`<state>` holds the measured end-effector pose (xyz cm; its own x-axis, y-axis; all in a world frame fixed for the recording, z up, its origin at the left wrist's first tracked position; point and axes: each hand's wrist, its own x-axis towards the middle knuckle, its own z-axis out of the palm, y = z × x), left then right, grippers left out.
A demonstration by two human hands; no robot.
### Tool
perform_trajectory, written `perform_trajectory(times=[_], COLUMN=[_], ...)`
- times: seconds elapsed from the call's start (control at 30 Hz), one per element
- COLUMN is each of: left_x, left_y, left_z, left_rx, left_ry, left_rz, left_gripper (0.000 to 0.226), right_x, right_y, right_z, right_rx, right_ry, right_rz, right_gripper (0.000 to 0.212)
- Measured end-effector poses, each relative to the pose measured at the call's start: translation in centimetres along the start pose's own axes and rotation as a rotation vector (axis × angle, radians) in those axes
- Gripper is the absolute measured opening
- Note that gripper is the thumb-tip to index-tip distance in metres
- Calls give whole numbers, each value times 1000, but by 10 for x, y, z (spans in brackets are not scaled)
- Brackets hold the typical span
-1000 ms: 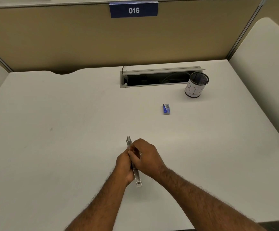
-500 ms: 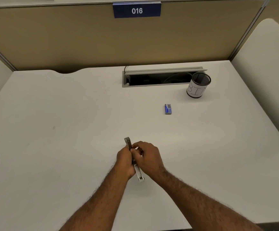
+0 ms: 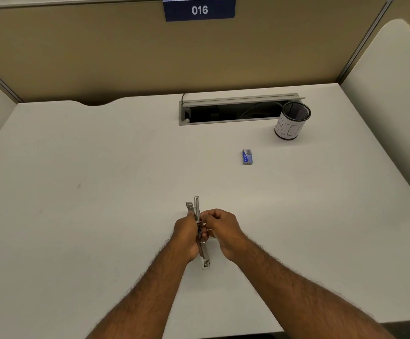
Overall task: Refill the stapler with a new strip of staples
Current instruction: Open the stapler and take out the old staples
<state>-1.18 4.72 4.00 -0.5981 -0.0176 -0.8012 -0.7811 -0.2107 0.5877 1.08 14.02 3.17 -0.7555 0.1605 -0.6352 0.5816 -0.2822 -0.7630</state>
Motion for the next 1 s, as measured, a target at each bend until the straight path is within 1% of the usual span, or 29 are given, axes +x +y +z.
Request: perform_trajectory(times=[0.17,0.27,0.3,0.33,0.4,0.43,0.5,0.57,0.63,0.73,0.83,0.9,1.0], left_x=[0,-1,-2,-2,-6,-9,-16,-19,-18,-15,-12,-10,1], left_y=[-1,-3,-3,-3,-2,-2,-4,-6,-7,-5,-4,-1,5], left_z=[-3,-3,-3,-3,0,3,11,18,20,17,16,13,2], left_rx=[73,202,298,447,849,1013,1195,1266,1291,1276,1223,1067,752], left_ry=[8,4,18,56,186,236,263,257,254,253,241,214,150], left_rz=[-32,9,66,155,394,494,615,662,669,644,672,630,448], left_gripper=[41,41,40,37,30,27,29,32,32,31,29,27,32], right_x=[5,5,5,5,4,3,0,-2,-2,-1,5,10,13], right_y=[3,4,5,5,7,8,10,10,10,8,11,12,9], right_z=[-5,-8,-8,-8,-7,-7,-7,-8,-9,-12,-16,-18,-21], right_rx=[199,301,323,346,413,473,623,724,757,734,688,577,419], right_ry=[-94,-128,-133,-139,-169,-190,-218,-234,-228,-199,-159,-148,-155], right_rz=[135,199,220,238,271,293,361,406,409,380,350,292,225], right_gripper=[11,10,12,15,24,27,30,33,32,27,32,37,27])
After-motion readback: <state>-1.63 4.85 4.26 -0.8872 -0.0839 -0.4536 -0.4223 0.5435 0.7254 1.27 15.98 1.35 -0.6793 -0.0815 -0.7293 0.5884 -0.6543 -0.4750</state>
